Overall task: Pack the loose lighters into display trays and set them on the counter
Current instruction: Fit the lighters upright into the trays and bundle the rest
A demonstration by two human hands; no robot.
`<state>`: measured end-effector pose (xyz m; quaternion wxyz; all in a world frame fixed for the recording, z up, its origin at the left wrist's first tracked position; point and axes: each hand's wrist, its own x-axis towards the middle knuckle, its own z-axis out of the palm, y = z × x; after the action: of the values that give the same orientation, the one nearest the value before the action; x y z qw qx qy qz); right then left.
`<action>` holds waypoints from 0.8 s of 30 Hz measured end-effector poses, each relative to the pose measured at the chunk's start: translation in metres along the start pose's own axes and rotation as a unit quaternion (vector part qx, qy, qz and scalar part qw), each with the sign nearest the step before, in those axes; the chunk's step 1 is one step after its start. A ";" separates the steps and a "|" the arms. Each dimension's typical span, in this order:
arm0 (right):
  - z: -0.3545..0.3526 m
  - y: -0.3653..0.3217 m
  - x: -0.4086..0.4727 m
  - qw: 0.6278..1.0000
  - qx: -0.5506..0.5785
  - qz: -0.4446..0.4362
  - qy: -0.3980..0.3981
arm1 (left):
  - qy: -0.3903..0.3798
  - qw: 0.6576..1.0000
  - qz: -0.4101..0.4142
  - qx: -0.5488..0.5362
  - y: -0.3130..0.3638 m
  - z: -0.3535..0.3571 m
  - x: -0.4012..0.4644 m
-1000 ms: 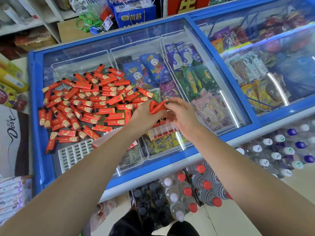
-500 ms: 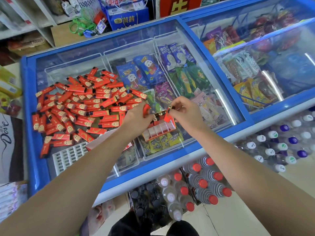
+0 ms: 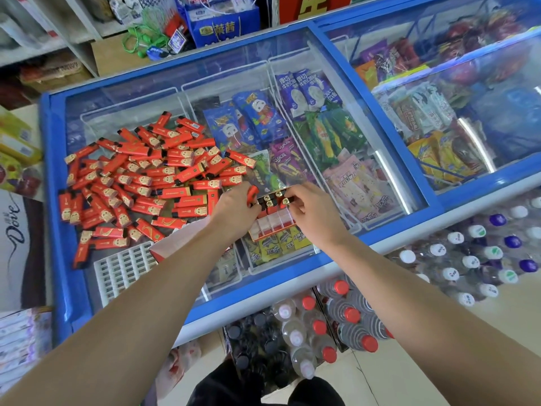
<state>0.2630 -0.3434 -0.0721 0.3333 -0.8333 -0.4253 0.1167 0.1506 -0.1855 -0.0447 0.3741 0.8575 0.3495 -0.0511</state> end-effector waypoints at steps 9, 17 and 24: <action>0.001 -0.004 0.002 0.999 -0.040 -0.019 -0.021 | 0.002 1.000 0.002 0.002 -0.002 0.001 0.001; 0.001 0.000 -0.002 0.998 -0.062 -0.029 -0.005 | 0.018 0.999 -0.012 -0.045 0.019 -0.003 -0.007; -0.013 -0.023 0.009 0.921 0.312 0.230 0.047 | -0.028 0.992 0.059 -0.111 0.045 -0.012 -0.013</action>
<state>0.2607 -0.3330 -0.0465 0.5598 -0.7665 -0.1476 0.2782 0.1672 -0.2062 -0.0036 0.4791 0.8281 0.2908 -0.0140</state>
